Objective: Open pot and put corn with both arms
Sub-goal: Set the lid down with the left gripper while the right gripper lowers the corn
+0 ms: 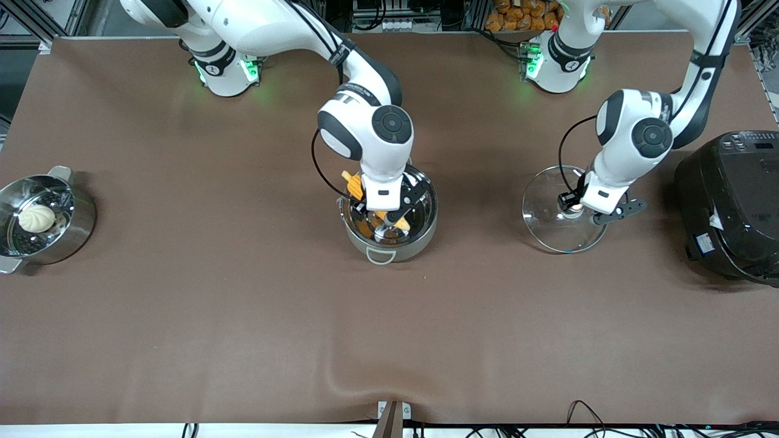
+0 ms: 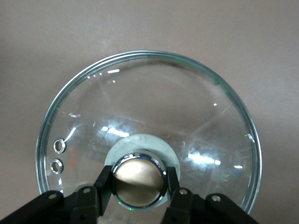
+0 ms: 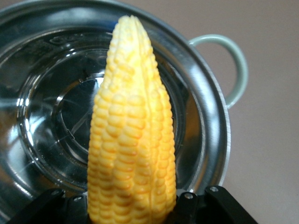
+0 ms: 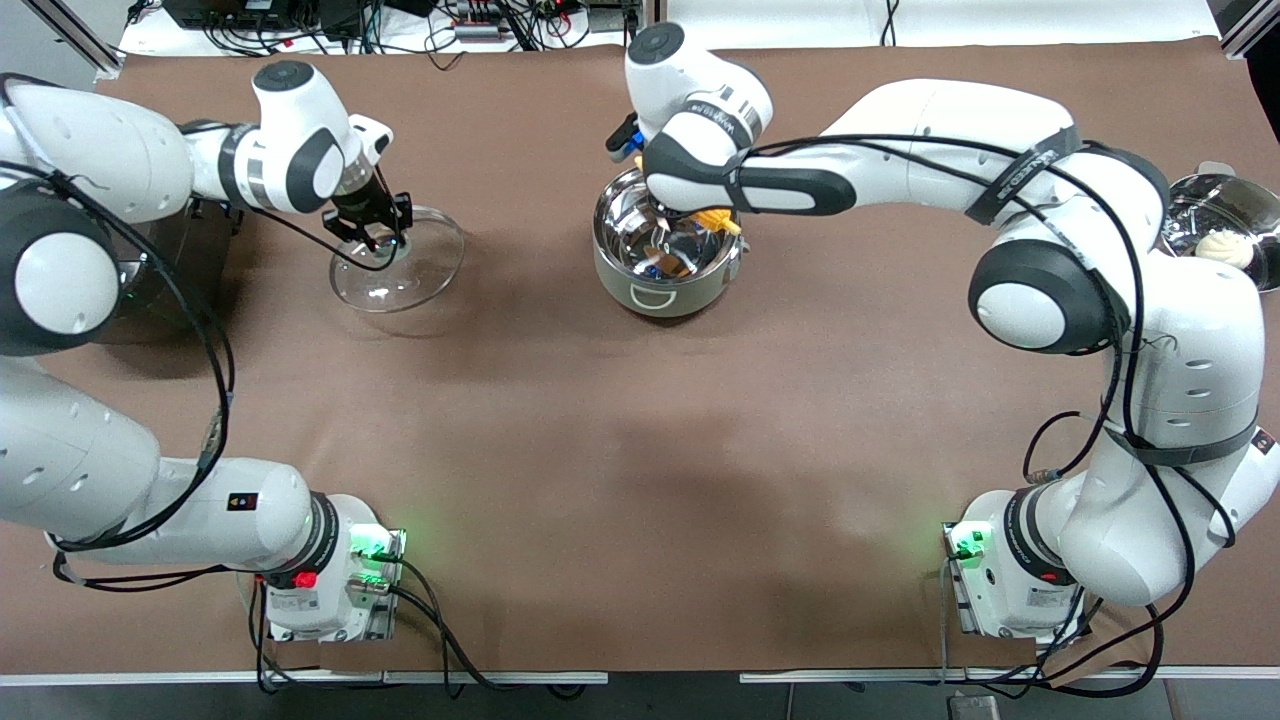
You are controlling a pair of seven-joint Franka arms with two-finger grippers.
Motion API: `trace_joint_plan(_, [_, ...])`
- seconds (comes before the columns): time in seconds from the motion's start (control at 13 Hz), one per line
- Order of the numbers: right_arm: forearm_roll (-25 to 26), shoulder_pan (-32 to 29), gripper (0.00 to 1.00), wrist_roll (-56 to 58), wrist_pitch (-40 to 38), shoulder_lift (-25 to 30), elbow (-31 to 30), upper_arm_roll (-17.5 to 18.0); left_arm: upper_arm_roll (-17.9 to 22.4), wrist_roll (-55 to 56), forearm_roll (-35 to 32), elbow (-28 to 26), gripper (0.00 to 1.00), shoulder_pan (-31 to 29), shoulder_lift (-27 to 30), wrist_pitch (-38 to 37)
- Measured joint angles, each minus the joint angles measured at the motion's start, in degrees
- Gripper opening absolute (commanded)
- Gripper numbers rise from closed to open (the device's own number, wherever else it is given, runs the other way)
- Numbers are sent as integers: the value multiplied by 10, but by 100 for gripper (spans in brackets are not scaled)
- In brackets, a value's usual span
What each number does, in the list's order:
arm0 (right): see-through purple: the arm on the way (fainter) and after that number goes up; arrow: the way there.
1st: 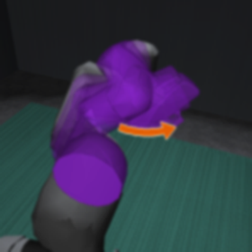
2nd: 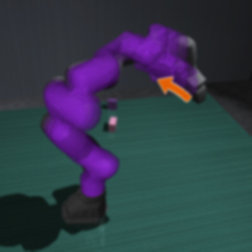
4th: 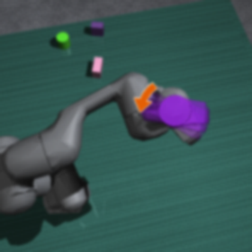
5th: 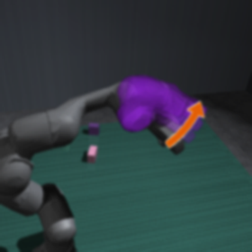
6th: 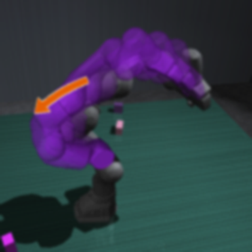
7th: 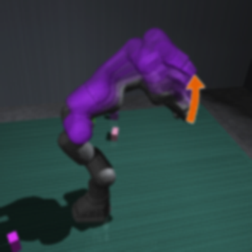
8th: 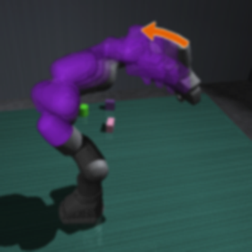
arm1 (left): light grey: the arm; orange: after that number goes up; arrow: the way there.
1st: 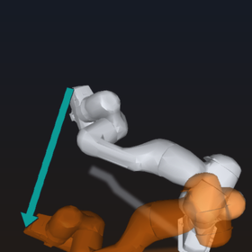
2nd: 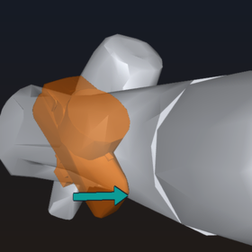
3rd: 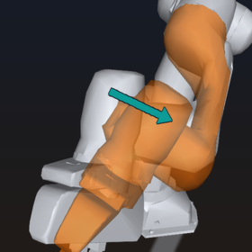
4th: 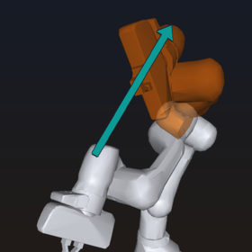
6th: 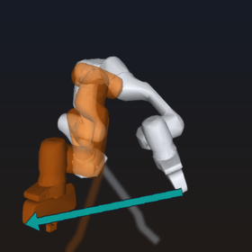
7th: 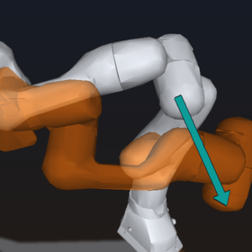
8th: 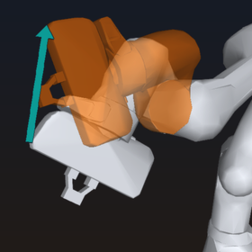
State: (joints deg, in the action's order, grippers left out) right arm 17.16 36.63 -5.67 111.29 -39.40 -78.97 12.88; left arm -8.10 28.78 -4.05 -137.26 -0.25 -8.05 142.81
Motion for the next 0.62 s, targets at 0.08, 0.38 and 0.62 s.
trace_joint_plan(0.08, [2, 4, 3, 0, 6, -4, 0, 0, 0, 0, 0, 0, 0, -3, -7, 3])
trace_joint_plan(0.38, [12, 11, 6, 0, 26, -16, 0, 0, -1, -2, 0, 0, 0, -7, -13, 16])
trace_joint_plan(0.62, [27, 20, 14, -9, 28, -25, 0, 0, -5, -7, 0, 8, 0, -6, -16, 37])
